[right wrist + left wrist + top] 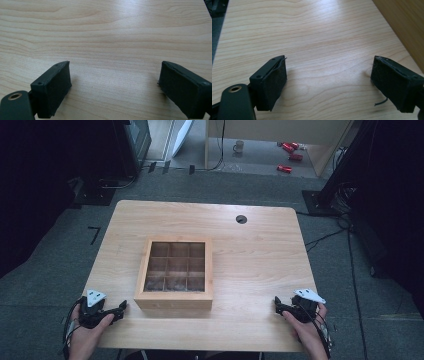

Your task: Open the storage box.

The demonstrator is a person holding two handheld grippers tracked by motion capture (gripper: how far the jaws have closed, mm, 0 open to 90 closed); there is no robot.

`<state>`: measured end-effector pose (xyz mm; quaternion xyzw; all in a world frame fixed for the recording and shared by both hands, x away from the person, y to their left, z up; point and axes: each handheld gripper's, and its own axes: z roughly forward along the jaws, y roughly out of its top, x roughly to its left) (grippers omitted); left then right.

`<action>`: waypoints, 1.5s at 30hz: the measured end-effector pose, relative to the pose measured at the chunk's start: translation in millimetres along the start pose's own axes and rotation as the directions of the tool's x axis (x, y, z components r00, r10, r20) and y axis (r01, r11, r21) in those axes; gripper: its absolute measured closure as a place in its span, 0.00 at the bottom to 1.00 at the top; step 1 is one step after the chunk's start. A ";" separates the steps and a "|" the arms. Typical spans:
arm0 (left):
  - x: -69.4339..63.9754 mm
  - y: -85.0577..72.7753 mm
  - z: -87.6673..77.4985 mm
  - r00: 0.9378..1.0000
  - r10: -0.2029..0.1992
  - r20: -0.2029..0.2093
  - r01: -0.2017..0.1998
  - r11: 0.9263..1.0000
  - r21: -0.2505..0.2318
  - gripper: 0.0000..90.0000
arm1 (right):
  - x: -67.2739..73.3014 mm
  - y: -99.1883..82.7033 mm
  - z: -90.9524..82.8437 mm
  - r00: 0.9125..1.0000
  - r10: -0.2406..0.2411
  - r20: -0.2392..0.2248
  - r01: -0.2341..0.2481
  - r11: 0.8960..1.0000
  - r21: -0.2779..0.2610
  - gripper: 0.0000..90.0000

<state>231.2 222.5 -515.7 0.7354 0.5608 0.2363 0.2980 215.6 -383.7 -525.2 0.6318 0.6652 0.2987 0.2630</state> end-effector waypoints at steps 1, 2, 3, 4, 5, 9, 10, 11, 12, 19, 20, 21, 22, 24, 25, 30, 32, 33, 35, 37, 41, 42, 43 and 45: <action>0.0 0.0 0.0 1.000 0.000 0.000 0.000 1.000 0.000 0.15 | 0.0 0.0 0.0 1.000 0.000 0.000 0.000 1.000 0.000 0.12; 0.8 0.2 -1.7 1.000 -0.003 0.007 0.004 1.000 -0.010 0.15 | 0.0 0.0 0.0 1.000 0.000 0.000 0.000 1.000 0.000 0.12; 1.6 0.7 -3.9 1.000 -0.009 0.017 0.009 1.000 -0.025 0.15 | 0.0 0.0 0.1 1.000 0.000 0.000 0.000 1.000 0.000 0.12; 2.3 1.5 -6.6 0.999 -0.013 0.029 0.015 0.999 -0.041 0.15 | 0.0 0.0 0.0 1.000 -0.001 -0.001 0.001 1.000 0.000 0.12; 2.6 2.4 -9.2 0.999 -0.020 0.040 0.022 0.998 -0.059 0.15 | 0.0 0.0 0.0 1.000 0.000 -0.001 0.000 1.000 0.000 0.12; 1.1 5.8 -17.7 0.992 -0.028 0.121 0.041 0.993 -0.113 0.15 | 0.4 -0.2 -0.5 1.000 -0.003 0.003 0.003 1.000 0.000 0.12; 1.1 5.8 -17.7 0.992 -0.028 0.121 0.041 0.993 -0.113 0.15 | 0.4 -0.2 -0.5 1.000 -0.003 0.003 0.003 1.000 0.000 0.12; -0.1 6.4 -18.9 0.990 -0.022 0.137 0.038 0.992 -0.118 0.15 | 0.8 -0.3 -0.9 1.000 -0.003 0.005 0.003 1.000 0.001 0.12; -2.9 7.2 -21.0 0.984 -0.009 0.178 0.033 0.991 -0.131 0.15 | 1.7 0.3 -1.7 1.000 -0.011 0.014 0.011 1.000 0.005 0.12; -11.6 9.9 -30.0 0.958 0.049 0.284 0.007 0.981 -0.194 0.16 | 13.0 4.2 -6.9 1.000 -0.029 -0.004 0.029 0.999 -0.013 0.14; -11.6 9.9 -30.0 0.958 0.049 0.284 0.007 0.981 -0.194 0.17 | 15.0 5.1 -8.1 1.000 -0.030 -0.008 0.030 0.999 -0.018 0.14; -13.6 10.3 -31.1 0.952 0.064 0.300 -0.004 0.980 -0.199 0.17 | 16.8 5.9 -9.0 0.999 -0.031 -0.011 0.031 0.999 -0.025 0.14; -13.6 10.3 -31.1 0.952 0.064 0.300 -0.004 0.980 -0.199 0.18 | 16.8 5.9 -9.0 0.999 -0.031 -0.011 0.031 0.999 -0.025 0.14; -16.9 10.5 -31.1 0.944 0.081 0.319 -0.018 0.980 -0.198 0.19 | 22.0 8.1 -11.4 0.999 -0.026 -0.020 0.025 0.999 -0.036 0.14; -16.9 10.5 -31.1 0.944 0.081 0.319 -0.018 0.980 -0.198 0.20 | 22.0 8.1 -11.4 0.999 -0.026 -0.020 0.025 0.999 -0.036 0.14; -20.1 12.1 -34.6 0.934 0.068 0.349 0.008 0.977 -0.213 0.25 | 31.1 13.0 -17.5 0.999 -0.033 -0.024 0.032 0.998 -0.062 0.14; -22.3 12.4 -35.4 0.930 0.070 0.362 0.010 0.976 -0.216 0.26 | 36.1 15.3 -20.4 0.999 -0.037 -0.030 0.034 0.997 -0.073 0.14; -23.4 12.6 -35.5 0.926 0.077 0.369 0.005 0.976 -0.216 0.27 | 38.7 16.6 -21.5 0.998 -0.044 -0.033 0.042 0.996 -0.080 0.14; -26.4 12.9 -36.0 0.919 0.087 0.384 -0.003 0.976 -0.216 0.28 | 44.6 19.1 -24.0 0.997 -0.059 -0.041 0.055 0.994 -0.091 0.14; -31.6 13.2 -37.3 0.911 0.109 0.399 -0.020 0.975 -0.221 0.33 | 54.2 23.3 -27.2 0.996 -0.070 -0.061 0.063 0.993 -0.103 0.14; -36.7 13.5 -37.8 0.908 0.125 0.400 -0.037 0.974 -0.222 0.36 | 63.1 28.2 -30.1 0.993 -0.083 -0.086 0.073 0.991 -0.113 0.14; -38.0 13.4 -37.6 0.907 0.130 0.400 -0.043 0.974 -0.220 0.37 | 66.0 30.0 -31.1 0.992 -0.082 -0.096 0.070 0.991 -0.116 0.14; -39.5 13.4 -37.2 0.907 0.134 0.399 -0.047 0.974 -0.220 0.38 | 68.6 31.8 -32.2 0.991 -0.084 -0.105 0.071 0.990 -0.119 0.14; -42.1 13.2 -36.3 0.907 0.144 0.396 -0.061 0.975 -0.214 0.39 | 73.9 35.7 -34.2 0.989 -0.086 -0.123 0.071 0.989 -0.127 0.14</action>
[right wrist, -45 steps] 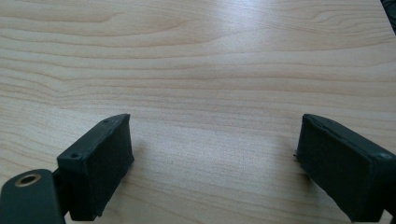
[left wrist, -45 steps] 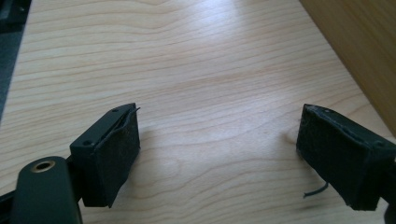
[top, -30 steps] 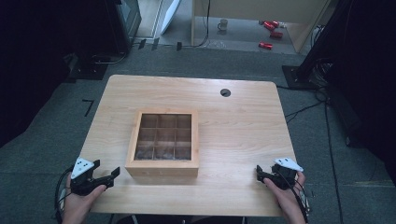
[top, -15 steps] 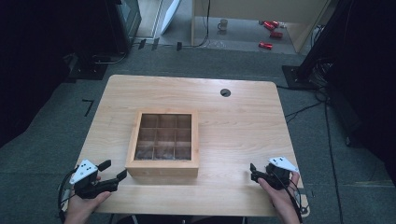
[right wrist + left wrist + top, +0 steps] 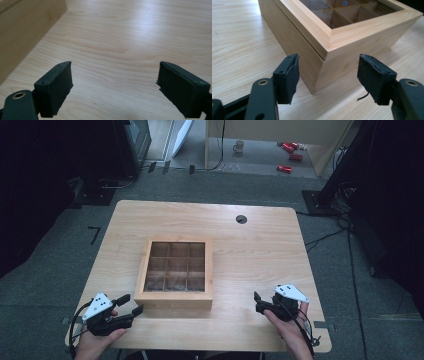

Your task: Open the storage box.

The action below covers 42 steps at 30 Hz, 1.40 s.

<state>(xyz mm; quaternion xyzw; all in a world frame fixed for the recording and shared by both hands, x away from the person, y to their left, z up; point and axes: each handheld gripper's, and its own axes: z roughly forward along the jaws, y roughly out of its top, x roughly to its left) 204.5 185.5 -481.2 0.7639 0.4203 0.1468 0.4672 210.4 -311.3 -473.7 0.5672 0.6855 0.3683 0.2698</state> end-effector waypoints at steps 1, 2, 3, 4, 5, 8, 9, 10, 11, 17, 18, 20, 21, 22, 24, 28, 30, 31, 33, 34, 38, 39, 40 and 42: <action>-0.9 0.0 0.9 1.000 0.005 0.000 -0.005 1.000 0.005 0.40 | 3.0 2.3 -0.6 1.000 0.004 -0.010 -0.004 1.000 -0.003 0.14; -1.9 -0.1 1.8 1.000 0.007 -0.001 -0.007 1.000 0.008 0.41 | 5.6 4.6 -1.2 1.000 -0.002 -0.018 0.002 1.000 -0.008 0.14; -2.9 0.0 2.5 1.000 0.009 -0.004 -0.009 1.000 0.011 0.42 | 9.0 6.8 -1.8 1.000 -0.003 -0.024 0.003 1.000 -0.010 0.14; -3.8 0.1 2.9 1.000 0.015 -0.006 -0.015 1.000 0.014 0.44 | 12.2 9.0 -2.3 1.000 -0.007 -0.030 0.006 1.000 -0.013 0.14; -4.6 0.3 3.3 1.000 0.016 -0.007 -0.016 1.000 0.016 0.45 | 15.6 11.1 -2.8 0.999 -0.011 -0.038 0.011 1.000 -0.017 0.14; -6.4 0.8 4.2 1.000 0.015 -0.007 -0.015 1.000 0.021 0.51 | 29.2 19.0 -3.7 0.997 -0.035 -0.065 0.034 0.999 -0.029 0.14; -6.4 0.8 4.2 1.000 0.015 -0.007 -0.015 1.000 0.021 0.52 | 32.7 20.7 -3.4 0.997 -0.039 -0.071 0.037 0.999 -0.032 0.14; -6.5 0.8 4.6 1.000 0.017 -0.013 -0.017 1.000 0.024 0.52 | 32.7 20.7 -3.4 0.997 -0.039 -0.071 0.037 0.999 -0.032 0.14; -6.4 0.8 5.0 1.000 0.014 -0.017 -0.014 1.000 0.025 0.54 | 36.3 22.4 -3.0 0.996 -0.045 -0.078 0.042 0.999 -0.033 0.14; -3.8 0.8 5.3 0.999 -0.009 -0.035 0.010 1.000 0.025 0.64 | 57.0 30.5 0.7 0.991 -0.077 -0.112 0.073 0.996 -0.043 0.14; -3.7 0.9 5.3 0.999 -0.010 -0.038 0.011 1.000 0.024 0.65 | 60.4 31.3 1.5 0.990 -0.083 -0.118 0.079 0.996 -0.043 0.14; -3.5 0.9 5.3 0.999 -0.013 -0.037 0.014 1.000 0.023 0.66 | 66.8 32.1 3.1 0.987 -0.096 -0.131 0.091 0.995 -0.045 0.14; -3.4 0.8 5.3 0.999 -0.013 -0.036 0.013 1.000 0.022 0.66 | 69.9 32.2 3.8 0.985 -0.101 -0.138 0.096 0.994 -0.045 0.14; -3.3 0.8 5.2 0.999 -0.013 -0.036 0.014 1.000 0.022 0.66 | 72.8 32.1 4.6 0.984 -0.106 -0.144 0.100 0.994 -0.044 0.14; -4.3 1.0 5.2 0.999 -0.003 -0.043 0.004 1.000 0.022 0.66 | 78.2 31.7 5.9 0.981 -0.117 -0.155 0.112 0.993 -0.046 0.14; -3.5 1.5 4.3 0.999 -0.001 -0.039 0.002 1.000 0.019 0.67 | 87.3 30.8 7.4 0.975 -0.126 -0.180 0.119 0.992 -0.053 0.14; -3.6 2.3 3.3 0.999 -0.009 -0.039 0.009 1.000 0.011 0.68 | 91.5 30.5 7.7 0.973 -0.124 -0.193 0.115 0.992 -0.057 0.14; -3.9 2.3 3.2 0.999 -0.006 -0.041 0.006 1.000 0.012 0.68 | 93.5 30.5 7.5 0.972 -0.122 -0.201 0.113 0.992 -0.056 0.14; -4.2 2.3 3.2 0.999 -0.006 -0.043 0.007 1.000 0.012 0.68 | 97.6 30.3 7.1 0.968 -0.126 -0.215 0.115 0.991 -0.062 0.14; -4.9 2.5 3.2 0.999 -0.003 -0.048 0.004 1.000 0.013 0.68 | 101.6 29.8 6.4 0.964 -0.131 -0.229 0.119 0.991 -0.065 0.14; -5.6 2.8 3.2 0.999 0.002 -0.053 -0.001 1.000 0.012 0.68 | 107.6 28.0 5.2 0.955 -0.143 -0.258 0.129 0.989 -0.068 0.14; -5.6 2.8 3.2 0.999 0.002 -0.053 -0.001 1.000 0.012 0.68 | 107.6 28.0 5.2 0.955 -0.143 -0.258 0.129 0.989 -0.068 0.14; -5.7 3.1 3.1 0.999 0.004 -0.054 -0.003 1.000 0.013 0.68 | 108.8 27.5 5.0 0.954 -0.148 -0.263 0.134 0.989 -0.070 0.14; -6.2 3.4 3.1 0.998 0.012 -0.059 -0.011 1.000 0.012 0.68 | 112.3 25.4 5.1 0.949 -0.152 -0.275 0.138 0.988 -0.070 0.14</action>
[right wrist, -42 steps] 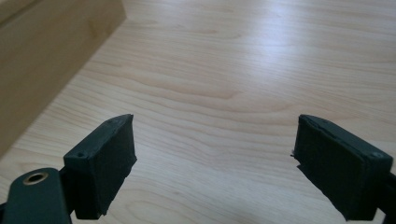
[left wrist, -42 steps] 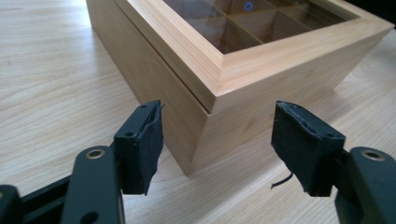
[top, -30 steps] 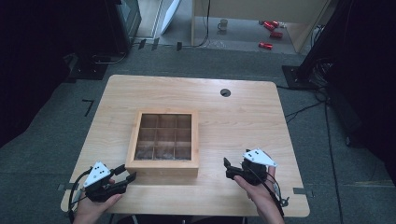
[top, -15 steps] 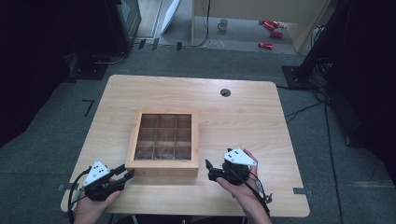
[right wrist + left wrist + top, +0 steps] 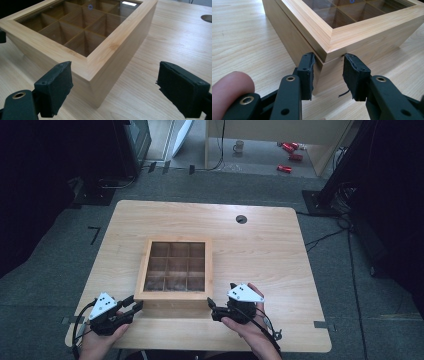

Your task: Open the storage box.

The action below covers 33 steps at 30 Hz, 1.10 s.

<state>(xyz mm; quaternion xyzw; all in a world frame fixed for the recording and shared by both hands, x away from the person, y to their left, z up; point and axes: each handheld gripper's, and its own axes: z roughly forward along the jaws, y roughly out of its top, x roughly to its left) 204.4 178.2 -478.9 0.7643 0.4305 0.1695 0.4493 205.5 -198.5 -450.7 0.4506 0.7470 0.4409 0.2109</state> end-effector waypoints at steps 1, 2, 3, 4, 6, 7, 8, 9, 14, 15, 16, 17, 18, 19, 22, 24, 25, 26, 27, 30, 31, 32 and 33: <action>0.0 0.0 0.0 1.000 0.000 0.000 0.000 1.000 0.000 0.68 | 0.0 0.0 0.0 1.000 0.000 0.000 0.000 1.000 0.000 0.14; -0.1 0.1 0.0 1.000 0.002 -0.001 -0.002 1.000 0.000 0.68 | 1.1 -0.7 0.5 1.000 0.000 -0.006 0.000 1.000 0.000 0.14; -0.2 0.3 -0.1 1.000 0.003 -0.002 -0.003 1.000 0.000 0.68 | 2.0 -1.3 1.0 1.000 0.001 -0.009 -0.001 1.000 0.000 0.14; -0.2 0.5 -0.2 1.000 0.004 -0.002 -0.004 1.000 -0.001 0.68 | 3.0 -2.0 1.5 1.000 0.004 -0.015 -0.004 1.000 -0.001 0.14; -0.2 1.2 -0.5 1.000 0.001 -0.001 -0.001 1.000 -0.005 0.68 | 5.0 -3.0 2.2 1.000 0.005 -0.026 -0.005 1.000 -0.003 0.14; -0.2 1.6 -0.9 1.000 0.003 -0.001 -0.003 1.000 -0.006 0.69 | 6.1 -3.4 2.4 1.000 0.005 -0.031 -0.005 1.000 -0.003 0.14; -0.4 2.1 -1.3 1.000 0.003 -0.001 -0.003 1.000 -0.008 0.69 | 7.0 -3.7 2.5 0.999 0.000 -0.035 0.000 1.000 -0.005 0.14; -0.5 2.7 -1.7 1.000 0.006 -0.001 -0.006 1.000 -0.010 0.69 | 8.0 -4.1 2.6 0.999 -0.002 -0.040 0.001 1.000 -0.005 0.14; -1.7 4.5 -2.0 1.000 0.019 -0.007 -0.019 1.000 -0.010 0.69 | 10.7 -6.7 4.4 0.999 -0.009 -0.046 0.010 1.000 0.001 0.14; -1.8 4.8 -2.1 1.000 0.022 -0.007 -0.022 1.000 -0.010 0.69 | 10.9 -7.4 5.0 0.999 -0.012 -0.044 0.012 1.000 0.003 0.14; -1.8 5.3 -2.3 1.000 0.022 -0.006 -0.022 1.000 -0.012 0.69 | 11.3 -7.9 5.6 0.999 -0.011 -0.043 0.011 1.000 0.006 0.14; -1.8 5.9 -2.6 1.000 0.022 -0.005 -0.022 1.000 -0.014 0.69 | 11.5 -8.4 6.2 0.999 -0.011 -0.042 0.012 1.000 0.007 0.14; -1.7 6.5 -2.9 1.000 0.022 -0.003 -0.023 1.000 -0.017 0.69 | 11.8 -8.7 6.8 0.999 -0.011 -0.042 0.011 1.000 0.008 0.14; -1.7 7.1 -3.3 1.000 0.023 -0.002 -0.023 1.000 -0.019 0.69 | 11.9 -9.1 7.5 0.999 -0.013 -0.043 0.014 1.000 0.009 0.14; -1.1 9.0 -4.3 1.000 0.011 0.006 -0.010 1.000 -0.027 0.68 | 12.5 -10.5 11.2 0.999 -0.014 -0.044 0.015 1.000 0.019 0.14; -0.6 10.5 -5.7 1.000 0.000 0.014 0.000 0.999 -0.034 0.68 | 12.9 -11.6 14.5 0.999 -0.012 -0.041 0.013 1.000 0.026 0.14; -0.5 11.3 -6.1 1.000 -0.001 0.015 0.001 0.999 -0.039 0.68 | 13.1 -11.9 16.0 0.999 -0.008 -0.043 0.009 1.000 0.029 0.14; -0.5 12.1 -6.7 1.000 -0.002 0.017 0.003 0.999 -0.042 0.68 | 13.6 -11.9 18.8 0.999 0.003 -0.042 -0.002 1.000 0.030 0.14; -0.3 12.7 -7.2 1.000 -0.005 0.018 0.006 0.999 -0.046 0.68 | 13.5 -11.8 19.9 0.999 0.004 -0.043 -0.003 1.000 0.031 0.15; 0.6 14.0 -8.0 1.000 -0.014 0.026 0.015 0.998 -0.053 0.68 | 13.3 -11.4 21.2 0.999 0.010 -0.051 -0.009 1.000 0.030 0.18; 0.7 14.1 -8.1 1.000 -0.014 0.027 0.016 0.998 -0.054 0.68 | 13.0 -11.2 21.4 0.998 0.016 -0.060 -0.014 1.000 0.028 0.20; 0.7 14.1 -8.0 1.000 -0.014 0.026 0.015 0.999 -0.053 0.68 | 12.8 -11.1 21.4 0.998 0.018 -0.066 -0.017 1.000 0.024 0.22; 0.6 14.1 -7.9 1.000 -0.013 0.026 0.015 0.999 -0.053 0.68 | 12.7 -11.0 21.4 0.998 0.017 -0.065 -0.016 1.000 0.018 0.24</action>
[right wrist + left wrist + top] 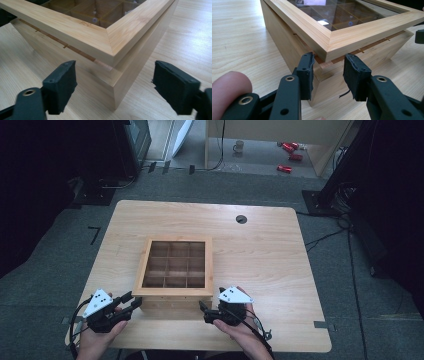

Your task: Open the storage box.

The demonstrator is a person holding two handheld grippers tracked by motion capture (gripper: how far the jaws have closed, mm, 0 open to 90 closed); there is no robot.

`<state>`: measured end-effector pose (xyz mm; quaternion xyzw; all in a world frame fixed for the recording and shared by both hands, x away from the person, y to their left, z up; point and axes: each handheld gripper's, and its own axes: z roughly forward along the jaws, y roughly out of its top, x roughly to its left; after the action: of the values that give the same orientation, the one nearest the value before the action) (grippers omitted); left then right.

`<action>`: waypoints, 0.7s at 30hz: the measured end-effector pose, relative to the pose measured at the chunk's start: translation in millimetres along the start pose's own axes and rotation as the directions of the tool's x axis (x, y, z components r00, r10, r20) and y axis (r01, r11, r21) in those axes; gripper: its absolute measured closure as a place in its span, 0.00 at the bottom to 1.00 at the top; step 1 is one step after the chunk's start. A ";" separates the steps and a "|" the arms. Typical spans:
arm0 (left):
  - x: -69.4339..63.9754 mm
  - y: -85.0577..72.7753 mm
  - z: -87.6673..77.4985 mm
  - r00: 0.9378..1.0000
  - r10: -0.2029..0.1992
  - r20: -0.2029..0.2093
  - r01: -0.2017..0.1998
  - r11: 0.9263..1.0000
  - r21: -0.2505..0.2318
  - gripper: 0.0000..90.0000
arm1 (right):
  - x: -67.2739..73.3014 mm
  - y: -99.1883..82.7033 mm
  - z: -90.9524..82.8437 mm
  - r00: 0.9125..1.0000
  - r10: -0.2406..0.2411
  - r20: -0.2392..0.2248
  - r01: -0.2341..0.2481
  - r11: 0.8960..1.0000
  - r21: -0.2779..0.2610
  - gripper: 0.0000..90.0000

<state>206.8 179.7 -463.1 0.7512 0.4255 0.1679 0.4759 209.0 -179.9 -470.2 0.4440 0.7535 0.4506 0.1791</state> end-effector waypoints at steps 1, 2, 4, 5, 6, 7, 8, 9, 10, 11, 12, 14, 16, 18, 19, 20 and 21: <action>0.0 0.0 0.1 1.000 -0.001 0.000 0.001 1.000 0.000 0.67 | -0.3 0.1 0.1 1.000 -0.001 0.007 0.001 1.000 -0.006 0.28; 0.1 0.2 0.0 1.000 -0.002 0.000 0.002 1.000 -0.001 0.67 | -0.8 0.3 0.3 1.000 0.004 0.011 -0.004 1.000 -0.011 0.31; 0.2 0.7 -0.2 1.000 -0.001 -0.001 0.001 1.000 -0.002 0.67 | -1.9 1.1 0.9 1.000 0.013 0.018 -0.013 1.000 -0.023 0.37; 0.1 1.0 -0.4 1.000 -0.002 -0.003 0.002 1.000 -0.003 0.67 | -2.3 1.9 1.4 1.000 0.015 0.026 -0.014 0.999 -0.039 0.42; 0.0 1.2 -0.4 1.000 -0.004 -0.007 0.004 1.000 -0.005 0.67 | -2.3 1.9 1.4 1.000 0.015 0.026 -0.014 0.999 -0.039 0.42; 0.1 1.2 -0.4 1.000 -0.006 -0.008 0.006 1.000 -0.007 0.67 | -2.0 2.4 1.7 1.000 0.012 0.029 -0.010 0.999 -0.045 0.43; 0.4 1.3 -0.4 1.000 -0.011 -0.006 0.011 1.000 -0.011 0.67 | -1.8 2.8 1.7 1.000 0.004 0.031 -0.002 0.999 -0.048 0.43; 0.8 1.3 -0.4 1.000 -0.015 -0.004 0.015 1.000 -0.014 0.67 | -1.4 3.1 1.6 0.999 -0.003 0.034 0.004 0.999 -0.051 0.43; 1.2 1.2 -0.6 1.000 -0.016 -0.002 0.015 1.000 -0.015 0.66 | -1.0 3.4 1.5 0.999 -0.008 0.036 0.010 0.998 -0.054 0.44; 1.5 1.1 -0.7 1.000 -0.012 -0.005 0.012 1.000 -0.018 0.66 | -0.8 3.7 1.5 0.999 -0.014 0.037 0.017 0.998 -0.056 0.44; 1.6 0.8 -0.8 1.000 -0.008 -0.009 0.008 1.000 -0.019 0.65 | -0.5 3.9 1.4 0.999 -0.020 0.039 0.023 0.998 -0.057 0.44; 2.8 -0.4 -1.6 1.000 0.003 -0.021 -0.003 1.000 -0.018 0.63 | -0.1 4.2 1.7 0.999 -0.029 0.040 0.031 0.998 -0.054 0.43; 5.4 -3.3 -2.4 0.999 0.010 -0.032 -0.010 1.000 -0.010 0.57 | 0.2 4.2 1.6 0.998 -0.035 0.043 0.038 0.998 -0.057 0.43; 9.3 -7.6 -1.8 0.999 0.010 -0.039 -0.010 1.000 0.007 0.54 | 0.2 5.0 0.6 0.999 -0.033 0.044 0.036 0.997 -0.068 0.43; 11.6 -9.8 -0.9 0.999 0.012 -0.040 -0.011 1.000 0.022 0.49 | 0.2 5.8 -0.3 0.999 -0.032 0.042 0.035 0.997 -0.075 0.43; 13.2 -12.4 1.5 0.999 0.014 -0.052 -0.012 0.999 0.036 0.44 | 0.1 6.9 -1.3 0.999 -0.032 0.042 0.036 0.996 -0.082 0.43; 16.4 -17.6 7.1 0.995 0.022 -0.097 -0.014 0.997 0.075 0.33 | 0.0 9.9 -2.7 0.999 -0.031 0.041 0.035 0.995 -0.093 0.43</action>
<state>212.6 192.0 -484.2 0.7629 0.4474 0.1930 0.4248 212.1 -179.3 -460.5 0.4314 0.7351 0.4734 0.2221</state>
